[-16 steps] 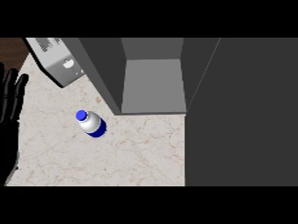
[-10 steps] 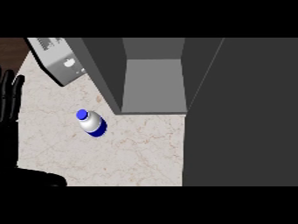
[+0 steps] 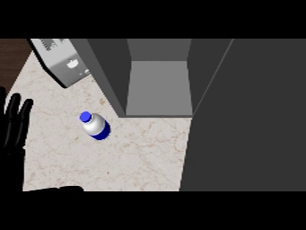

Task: Pick up the bottled water, place it into the cabinet and close the cabinet

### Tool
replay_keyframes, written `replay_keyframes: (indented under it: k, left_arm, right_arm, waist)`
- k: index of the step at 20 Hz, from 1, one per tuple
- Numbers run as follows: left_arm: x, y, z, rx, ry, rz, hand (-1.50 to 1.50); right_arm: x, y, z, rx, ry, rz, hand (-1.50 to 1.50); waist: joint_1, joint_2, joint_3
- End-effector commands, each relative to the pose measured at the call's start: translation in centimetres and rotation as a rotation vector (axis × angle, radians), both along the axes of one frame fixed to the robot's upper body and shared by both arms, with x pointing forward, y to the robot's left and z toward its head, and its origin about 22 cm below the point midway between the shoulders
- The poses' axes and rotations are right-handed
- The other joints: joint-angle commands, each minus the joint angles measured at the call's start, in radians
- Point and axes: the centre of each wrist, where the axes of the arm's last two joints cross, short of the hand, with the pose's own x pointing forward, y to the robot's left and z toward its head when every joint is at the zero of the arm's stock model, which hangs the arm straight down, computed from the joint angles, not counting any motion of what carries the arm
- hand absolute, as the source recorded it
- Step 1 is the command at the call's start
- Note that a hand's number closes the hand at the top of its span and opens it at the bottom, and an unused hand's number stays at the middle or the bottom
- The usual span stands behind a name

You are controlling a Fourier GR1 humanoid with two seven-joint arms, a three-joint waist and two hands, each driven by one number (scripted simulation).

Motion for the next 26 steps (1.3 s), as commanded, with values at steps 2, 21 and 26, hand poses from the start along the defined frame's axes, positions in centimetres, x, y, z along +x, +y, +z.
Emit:
replay_keyframes:
  k: [2,21,26]
  left_arm:
    - [-0.9,0.2,1.2,-0.013,0.033,0.012,-1.50]
    - [2.4,-0.6,-3.4,0.060,0.186,0.050,-1.50]
    - [1.7,-0.1,-5.8,0.060,0.242,0.088,-1.50]
  right_arm:
    - [-1.5,0.4,2.2,-0.004,0.005,0.020,-1.50]
    - [-2.7,3.4,3.0,0.021,0.014,0.036,-1.50]
    - [-2.6,3.6,3.3,0.012,0.003,0.017,-1.50]
  waist:
    - [-0.001,0.002,0.000]
    - [-0.008,0.003,-0.001]
    - [-0.005,0.001,-0.001]
